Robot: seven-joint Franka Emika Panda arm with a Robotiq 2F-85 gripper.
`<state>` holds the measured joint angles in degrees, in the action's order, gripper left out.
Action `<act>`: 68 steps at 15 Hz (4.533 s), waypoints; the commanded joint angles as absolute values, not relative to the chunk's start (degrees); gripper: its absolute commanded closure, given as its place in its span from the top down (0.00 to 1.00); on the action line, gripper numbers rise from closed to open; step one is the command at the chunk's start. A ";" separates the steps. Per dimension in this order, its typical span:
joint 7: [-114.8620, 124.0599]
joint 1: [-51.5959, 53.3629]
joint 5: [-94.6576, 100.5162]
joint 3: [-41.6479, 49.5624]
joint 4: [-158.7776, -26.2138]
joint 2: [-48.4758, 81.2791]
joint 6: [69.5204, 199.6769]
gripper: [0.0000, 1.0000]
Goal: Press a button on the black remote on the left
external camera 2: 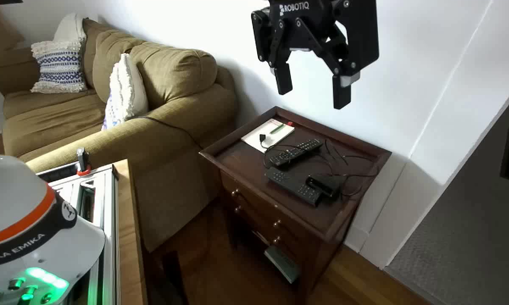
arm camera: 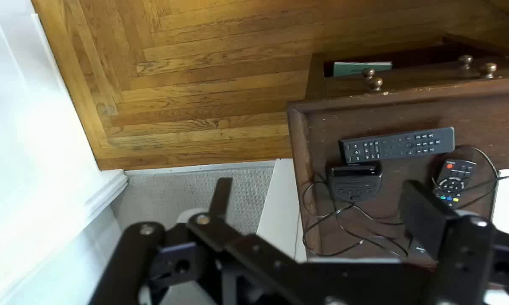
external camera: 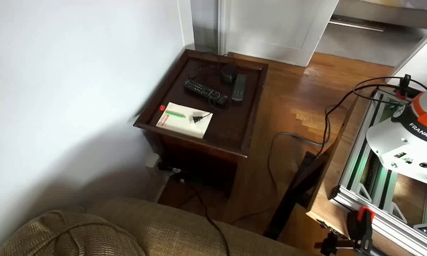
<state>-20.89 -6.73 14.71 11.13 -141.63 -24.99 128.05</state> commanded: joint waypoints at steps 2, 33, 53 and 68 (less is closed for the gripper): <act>-20.95 -6.86 14.60 10.98 -141.54 -24.98 127.91 1.00; -2.36 4.53 1.48 -3.85 -139.98 -2.24 148.23 1.00; 1.15 8.91 10.18 -1.54 -130.79 18.16 169.80 1.00; 16.83 21.12 12.04 9.36 -119.80 31.33 170.34 0.35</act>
